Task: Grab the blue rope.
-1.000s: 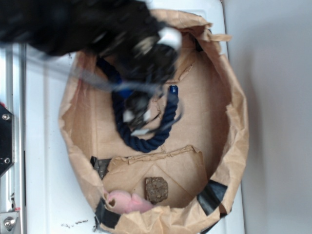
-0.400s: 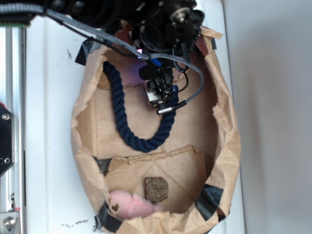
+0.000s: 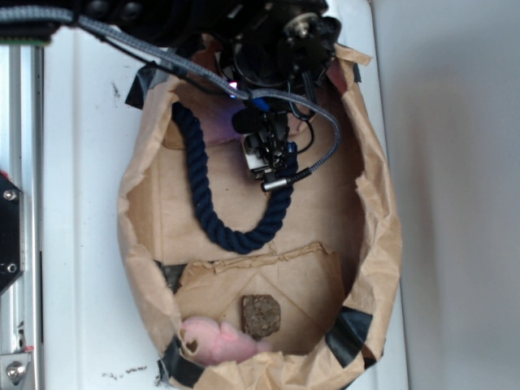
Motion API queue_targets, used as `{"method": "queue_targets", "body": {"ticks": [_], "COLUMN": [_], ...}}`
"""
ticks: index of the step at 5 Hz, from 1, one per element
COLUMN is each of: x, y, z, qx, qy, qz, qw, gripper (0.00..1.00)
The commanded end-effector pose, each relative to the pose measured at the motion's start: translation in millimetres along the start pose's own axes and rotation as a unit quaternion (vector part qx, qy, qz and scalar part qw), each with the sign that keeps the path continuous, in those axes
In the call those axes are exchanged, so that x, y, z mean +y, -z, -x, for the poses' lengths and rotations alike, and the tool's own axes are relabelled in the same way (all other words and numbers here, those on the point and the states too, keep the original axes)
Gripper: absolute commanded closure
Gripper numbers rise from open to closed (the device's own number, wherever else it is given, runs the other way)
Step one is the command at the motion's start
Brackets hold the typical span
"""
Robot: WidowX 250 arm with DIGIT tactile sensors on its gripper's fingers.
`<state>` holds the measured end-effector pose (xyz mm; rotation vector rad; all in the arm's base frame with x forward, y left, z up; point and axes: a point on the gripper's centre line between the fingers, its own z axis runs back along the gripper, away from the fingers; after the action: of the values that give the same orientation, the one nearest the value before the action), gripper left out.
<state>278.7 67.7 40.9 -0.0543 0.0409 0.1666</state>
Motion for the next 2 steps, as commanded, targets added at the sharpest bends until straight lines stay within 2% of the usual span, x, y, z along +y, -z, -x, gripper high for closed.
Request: {"method": "queue_targets", "body": {"ticks": [1,2], "x": [-6.9,-14.7], "y": [-25.5,-33.5], "z": [-2.4,-0.8], "qx": [-0.047,-0.059], "qy": [0.088,0.157], "qz": [-0.015,-0.036], "qw": [0.995,0.985], "gripper": [0.00,0.00]}}
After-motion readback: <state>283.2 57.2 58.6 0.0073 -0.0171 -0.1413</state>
